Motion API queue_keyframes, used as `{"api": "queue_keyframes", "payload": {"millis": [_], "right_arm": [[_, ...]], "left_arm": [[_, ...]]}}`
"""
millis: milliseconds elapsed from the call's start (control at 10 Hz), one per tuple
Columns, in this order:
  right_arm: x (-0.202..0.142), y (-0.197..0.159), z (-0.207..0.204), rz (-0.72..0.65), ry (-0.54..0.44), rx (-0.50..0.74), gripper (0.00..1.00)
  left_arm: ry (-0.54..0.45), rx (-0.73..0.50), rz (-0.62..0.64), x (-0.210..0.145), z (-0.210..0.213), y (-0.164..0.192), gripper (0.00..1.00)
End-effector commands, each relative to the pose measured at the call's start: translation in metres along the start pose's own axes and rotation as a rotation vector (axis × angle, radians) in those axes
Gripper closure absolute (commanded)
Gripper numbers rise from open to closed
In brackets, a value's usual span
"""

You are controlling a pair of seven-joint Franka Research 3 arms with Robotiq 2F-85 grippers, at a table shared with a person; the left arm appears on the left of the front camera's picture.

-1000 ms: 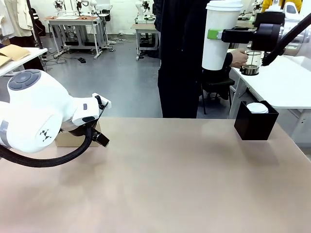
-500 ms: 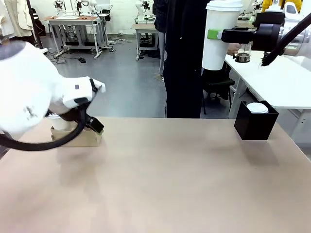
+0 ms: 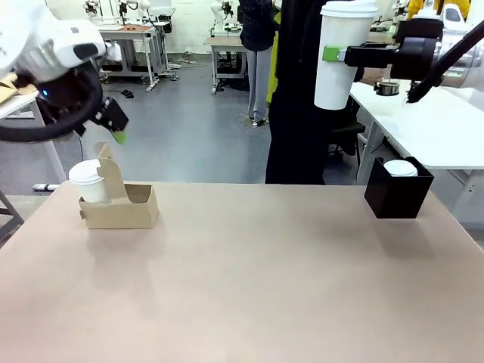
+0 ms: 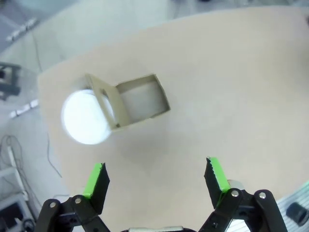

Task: Pour a drink into a cup and package it in a carrier.
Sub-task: Position the Cup Carrier in the center of the table.

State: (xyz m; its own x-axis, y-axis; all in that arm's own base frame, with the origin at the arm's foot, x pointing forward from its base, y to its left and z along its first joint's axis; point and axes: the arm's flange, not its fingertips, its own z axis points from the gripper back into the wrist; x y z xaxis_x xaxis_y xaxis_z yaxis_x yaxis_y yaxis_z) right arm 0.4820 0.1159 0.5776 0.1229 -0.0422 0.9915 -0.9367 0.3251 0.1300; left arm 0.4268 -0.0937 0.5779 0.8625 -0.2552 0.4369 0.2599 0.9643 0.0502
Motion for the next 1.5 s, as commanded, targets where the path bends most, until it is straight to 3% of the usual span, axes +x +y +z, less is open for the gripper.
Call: {"api": "queue_keyframes", "payload": {"millis": [0, 300, 800, 900, 1000, 1100, 1300, 1400], "right_arm": [[0.005, 0.0, -0.003, 0.02, -0.01, -0.011, 0.19], [0.005, 0.0, -0.003, 0.02, -0.01, -0.011, 0.19], [0.005, 0.0, -0.003, 0.02, -0.01, -0.011, 0.19], [0.005, 0.0, -0.003, 0.02, -0.01, -0.011, 0.19], [0.005, 0.0, -0.003, 0.02, -0.01, -0.011, 0.19], [0.005, 0.0, -0.003, 0.02, -0.01, -0.011, 0.19], [0.005, 0.0, -0.003, 0.02, -0.01, -0.011, 0.19], [0.005, 0.0, -0.003, 0.02, -0.01, -0.011, 0.19]], "left_arm": [[0.027, 0.032, 0.118, 0.028, -0.016, 0.014, 0.0], [0.076, 0.049, 0.235, 0.052, -0.053, 0.058, 0.0], [0.142, 0.059, 0.238, 0.054, -0.098, 0.057, 0.0], [0.147, 0.065, 0.234, 0.052, -0.103, 0.056, 0.54], [0.153, 0.053, 0.223, 0.051, -0.106, 0.053, 0.6], [0.151, 0.056, 0.207, 0.051, -0.105, 0.048, 1.0], [0.152, 0.055, 0.204, 0.053, -0.106, 0.047, 1.0], [0.157, 0.051, 0.206, 0.052, -0.109, 0.048, 0.86]]}}
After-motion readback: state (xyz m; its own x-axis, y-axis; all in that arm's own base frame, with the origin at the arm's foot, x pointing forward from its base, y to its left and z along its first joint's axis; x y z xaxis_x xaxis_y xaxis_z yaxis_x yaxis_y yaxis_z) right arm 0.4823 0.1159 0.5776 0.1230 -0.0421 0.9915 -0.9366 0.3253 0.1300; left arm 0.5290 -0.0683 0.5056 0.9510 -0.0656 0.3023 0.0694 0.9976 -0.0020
